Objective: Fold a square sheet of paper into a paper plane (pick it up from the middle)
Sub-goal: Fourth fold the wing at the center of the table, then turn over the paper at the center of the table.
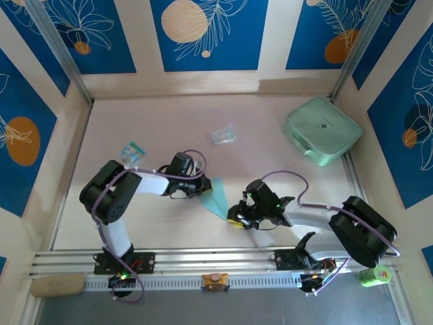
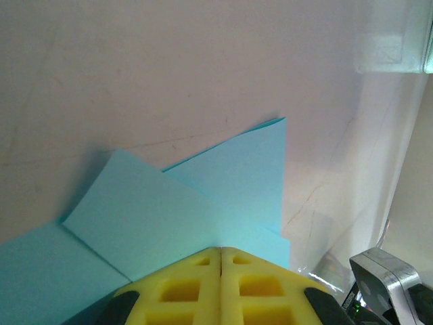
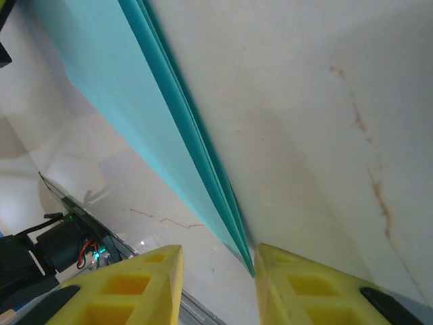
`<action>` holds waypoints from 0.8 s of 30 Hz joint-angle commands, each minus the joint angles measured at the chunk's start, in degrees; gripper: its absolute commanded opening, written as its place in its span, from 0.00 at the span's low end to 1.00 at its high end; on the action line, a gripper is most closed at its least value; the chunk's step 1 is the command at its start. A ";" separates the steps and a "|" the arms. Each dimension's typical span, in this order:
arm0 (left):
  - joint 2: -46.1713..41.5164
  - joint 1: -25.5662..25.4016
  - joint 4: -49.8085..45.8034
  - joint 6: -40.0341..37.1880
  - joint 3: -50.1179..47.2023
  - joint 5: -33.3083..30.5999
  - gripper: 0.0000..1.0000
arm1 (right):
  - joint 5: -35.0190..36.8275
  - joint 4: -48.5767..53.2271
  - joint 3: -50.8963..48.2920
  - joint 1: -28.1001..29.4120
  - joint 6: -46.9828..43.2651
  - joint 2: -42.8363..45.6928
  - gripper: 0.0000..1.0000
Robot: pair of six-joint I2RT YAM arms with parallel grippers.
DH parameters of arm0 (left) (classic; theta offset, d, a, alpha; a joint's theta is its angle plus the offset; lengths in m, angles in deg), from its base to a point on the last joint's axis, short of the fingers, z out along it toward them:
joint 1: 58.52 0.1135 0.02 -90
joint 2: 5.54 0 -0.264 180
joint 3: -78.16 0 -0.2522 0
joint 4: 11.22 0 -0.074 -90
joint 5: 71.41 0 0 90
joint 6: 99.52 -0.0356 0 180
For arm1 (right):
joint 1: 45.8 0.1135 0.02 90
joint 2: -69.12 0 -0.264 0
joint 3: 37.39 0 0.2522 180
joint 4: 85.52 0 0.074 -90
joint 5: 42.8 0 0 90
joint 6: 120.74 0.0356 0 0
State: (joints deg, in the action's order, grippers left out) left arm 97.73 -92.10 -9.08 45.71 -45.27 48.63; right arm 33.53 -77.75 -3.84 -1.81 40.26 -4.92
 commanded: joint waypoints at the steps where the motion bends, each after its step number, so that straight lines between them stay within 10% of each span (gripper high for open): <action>1: 2.10 0.73 -1.84 0.24 -0.62 -1.36 0.04 | 0.99 -3.30 -0.93 -0.56 -0.16 1.02 0.33; 24: 2.02 0.71 -1.38 0.63 -0.71 -1.21 0.04 | -0.65 -7.05 -1.68 -2.99 -2.54 0.90 0.27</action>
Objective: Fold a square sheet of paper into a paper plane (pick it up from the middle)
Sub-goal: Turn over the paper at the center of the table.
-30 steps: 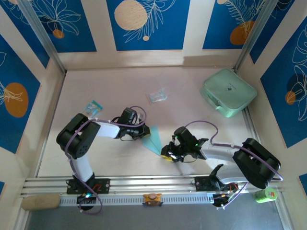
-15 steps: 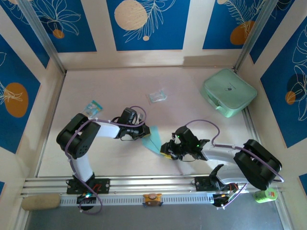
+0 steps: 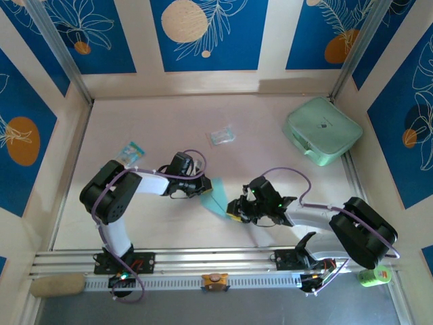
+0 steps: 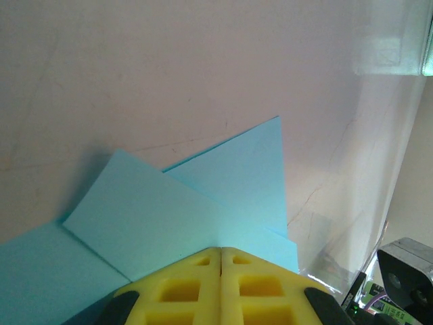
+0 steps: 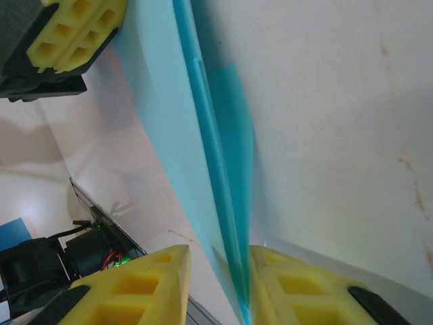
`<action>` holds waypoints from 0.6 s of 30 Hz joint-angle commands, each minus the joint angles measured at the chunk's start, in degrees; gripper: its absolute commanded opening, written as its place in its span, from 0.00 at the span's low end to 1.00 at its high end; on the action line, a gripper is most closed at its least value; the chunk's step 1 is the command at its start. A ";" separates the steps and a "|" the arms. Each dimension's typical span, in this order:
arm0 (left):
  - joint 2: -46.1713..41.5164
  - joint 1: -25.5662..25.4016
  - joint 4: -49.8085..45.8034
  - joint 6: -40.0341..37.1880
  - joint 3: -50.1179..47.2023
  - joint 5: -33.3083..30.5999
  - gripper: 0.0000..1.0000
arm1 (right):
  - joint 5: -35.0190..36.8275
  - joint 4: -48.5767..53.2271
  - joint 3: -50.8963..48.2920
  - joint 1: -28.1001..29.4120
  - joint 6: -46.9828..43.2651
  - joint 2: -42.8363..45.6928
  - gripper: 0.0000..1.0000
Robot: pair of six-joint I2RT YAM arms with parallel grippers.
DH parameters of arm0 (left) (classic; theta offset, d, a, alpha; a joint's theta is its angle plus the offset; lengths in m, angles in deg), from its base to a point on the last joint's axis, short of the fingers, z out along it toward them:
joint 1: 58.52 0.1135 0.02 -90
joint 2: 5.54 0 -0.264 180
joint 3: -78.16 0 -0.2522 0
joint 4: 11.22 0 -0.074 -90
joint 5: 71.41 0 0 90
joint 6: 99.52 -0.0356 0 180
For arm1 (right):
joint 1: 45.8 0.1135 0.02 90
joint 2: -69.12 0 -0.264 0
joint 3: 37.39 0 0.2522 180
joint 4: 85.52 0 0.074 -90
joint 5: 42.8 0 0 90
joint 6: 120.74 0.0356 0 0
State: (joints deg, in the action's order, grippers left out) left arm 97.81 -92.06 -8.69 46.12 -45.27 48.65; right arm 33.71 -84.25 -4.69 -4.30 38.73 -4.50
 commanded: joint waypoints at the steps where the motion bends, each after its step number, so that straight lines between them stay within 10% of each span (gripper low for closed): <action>1: 1.84 0.72 -1.71 0.32 -0.71 -1.24 0.04 | -0.90 -0.69 -0.92 -0.45 -1.01 0.45 0.25; 18: -6.17 0.69 -5.23 0.66 1.30 -1.46 0.20 | -0.64 2.30 -0.99 -0.67 -4.39 5.97 0.06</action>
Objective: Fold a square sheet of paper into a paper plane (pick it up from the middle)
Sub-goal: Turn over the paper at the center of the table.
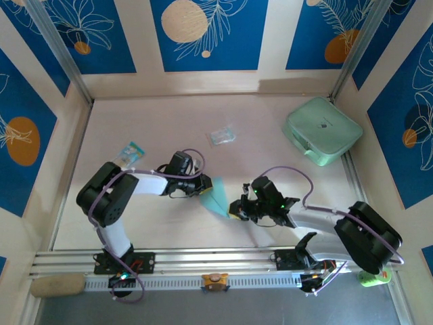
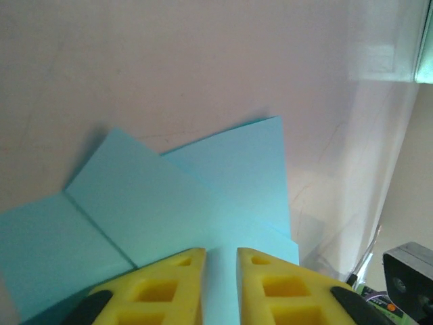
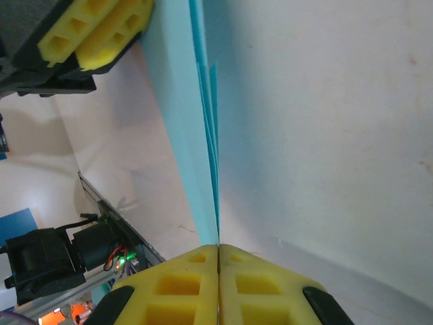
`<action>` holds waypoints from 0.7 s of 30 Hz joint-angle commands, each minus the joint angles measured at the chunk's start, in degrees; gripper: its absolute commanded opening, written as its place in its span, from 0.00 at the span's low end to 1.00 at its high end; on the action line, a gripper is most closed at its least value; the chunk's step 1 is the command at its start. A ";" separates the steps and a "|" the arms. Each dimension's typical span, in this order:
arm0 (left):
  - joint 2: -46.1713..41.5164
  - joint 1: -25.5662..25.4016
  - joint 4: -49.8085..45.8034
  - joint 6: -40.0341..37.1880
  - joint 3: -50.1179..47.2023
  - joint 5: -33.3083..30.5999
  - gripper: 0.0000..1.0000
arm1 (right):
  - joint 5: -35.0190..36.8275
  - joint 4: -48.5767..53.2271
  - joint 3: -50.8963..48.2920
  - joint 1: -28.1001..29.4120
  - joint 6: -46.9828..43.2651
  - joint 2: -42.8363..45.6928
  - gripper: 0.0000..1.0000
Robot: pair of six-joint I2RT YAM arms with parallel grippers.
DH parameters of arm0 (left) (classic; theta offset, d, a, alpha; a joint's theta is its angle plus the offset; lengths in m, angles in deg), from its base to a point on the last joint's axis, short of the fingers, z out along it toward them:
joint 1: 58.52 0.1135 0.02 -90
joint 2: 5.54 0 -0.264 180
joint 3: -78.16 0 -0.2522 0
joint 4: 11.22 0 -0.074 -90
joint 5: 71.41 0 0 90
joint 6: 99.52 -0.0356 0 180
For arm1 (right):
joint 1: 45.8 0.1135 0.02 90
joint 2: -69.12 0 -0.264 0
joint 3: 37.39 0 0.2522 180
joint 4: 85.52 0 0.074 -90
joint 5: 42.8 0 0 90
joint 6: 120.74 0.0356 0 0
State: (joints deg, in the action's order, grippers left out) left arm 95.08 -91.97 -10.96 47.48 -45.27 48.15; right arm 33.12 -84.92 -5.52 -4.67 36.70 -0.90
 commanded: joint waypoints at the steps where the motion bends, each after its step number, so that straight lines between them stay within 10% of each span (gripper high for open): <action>1: -4.47 0.63 -3.46 -0.95 1.23 -1.34 0.22 | 0.31 4.66 0.26 -0.26 -3.20 3.49 0.06; 14: -20.54 0.63 -19.97 -11.29 4.21 -10.45 0.29 | 14.98 38.43 15.90 1.77 -20.66 17.79 0.05; 21: -28.05 0.59 -23.58 -14.00 2.50 -16.40 0.29 | 35.06 55.69 27.86 9.27 -26.13 14.46 0.05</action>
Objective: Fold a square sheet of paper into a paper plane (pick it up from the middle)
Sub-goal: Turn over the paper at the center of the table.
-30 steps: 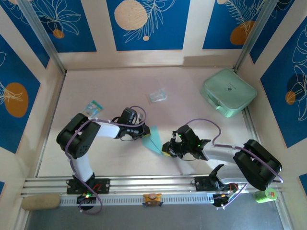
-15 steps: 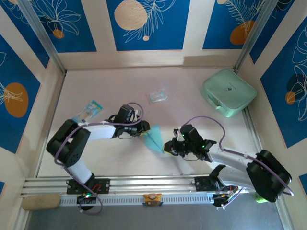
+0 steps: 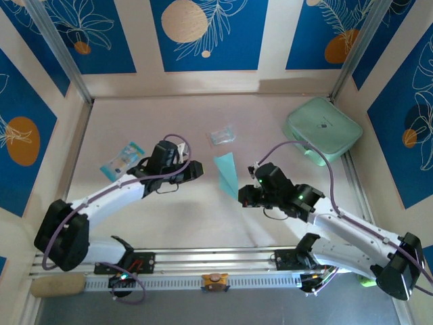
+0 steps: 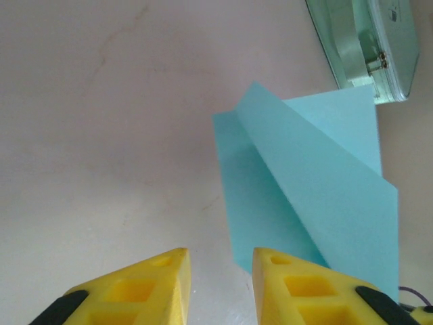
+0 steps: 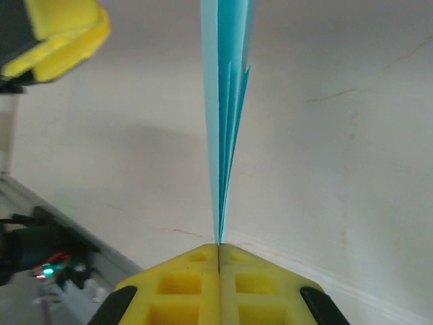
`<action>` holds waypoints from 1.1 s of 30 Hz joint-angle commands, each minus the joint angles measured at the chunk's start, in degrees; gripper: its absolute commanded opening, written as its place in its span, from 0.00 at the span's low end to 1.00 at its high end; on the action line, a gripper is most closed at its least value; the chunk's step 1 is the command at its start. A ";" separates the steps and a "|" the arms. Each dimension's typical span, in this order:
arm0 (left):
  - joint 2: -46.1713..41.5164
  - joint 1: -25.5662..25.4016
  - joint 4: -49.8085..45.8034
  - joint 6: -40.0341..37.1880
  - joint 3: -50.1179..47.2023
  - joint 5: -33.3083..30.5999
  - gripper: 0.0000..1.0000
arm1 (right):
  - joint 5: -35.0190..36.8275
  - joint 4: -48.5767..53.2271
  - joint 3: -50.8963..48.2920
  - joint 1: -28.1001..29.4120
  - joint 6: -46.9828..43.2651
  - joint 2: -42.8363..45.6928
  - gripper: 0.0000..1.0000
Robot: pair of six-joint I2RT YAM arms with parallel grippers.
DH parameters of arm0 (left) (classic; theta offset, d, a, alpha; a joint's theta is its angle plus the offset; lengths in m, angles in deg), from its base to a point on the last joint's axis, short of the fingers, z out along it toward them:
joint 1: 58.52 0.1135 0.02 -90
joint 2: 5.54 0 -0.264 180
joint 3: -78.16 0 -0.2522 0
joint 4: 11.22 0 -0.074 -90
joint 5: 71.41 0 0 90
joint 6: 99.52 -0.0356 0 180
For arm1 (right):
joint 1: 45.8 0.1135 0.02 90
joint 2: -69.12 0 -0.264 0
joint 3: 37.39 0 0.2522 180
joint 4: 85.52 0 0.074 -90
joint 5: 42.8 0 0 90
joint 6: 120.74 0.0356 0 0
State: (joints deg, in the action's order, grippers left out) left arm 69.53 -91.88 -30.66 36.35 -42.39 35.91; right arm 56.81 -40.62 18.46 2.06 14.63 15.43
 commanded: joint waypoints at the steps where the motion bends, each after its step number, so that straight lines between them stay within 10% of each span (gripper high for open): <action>1: -3.30 0.54 -4.47 -3.17 -0.56 -5.25 0.29 | 14.42 13.83 5.83 4.04 -4.48 -3.45 0.04; 13: -14.36 0.59 -15.46 -2.07 -2.41 -25.74 0.31 | 43.03 41.90 21.81 14.50 14.25 -27.42 0.02; 24: -23.93 0.69 -18.04 0.75 -4.73 -34.89 0.34 | 32.12 28.89 28.03 20.82 1.73 -47.08 0.05; 33: -24.77 0.68 -16.80 0.13 -6.56 -33.58 0.34 | 14.78 11.64 22.26 18.63 -2.42 -42.47 0.22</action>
State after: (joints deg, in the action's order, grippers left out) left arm 44.44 -91.64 -47.27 36.66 -48.75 2.62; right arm 80.00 -21.60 43.46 22.26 14.06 -31.28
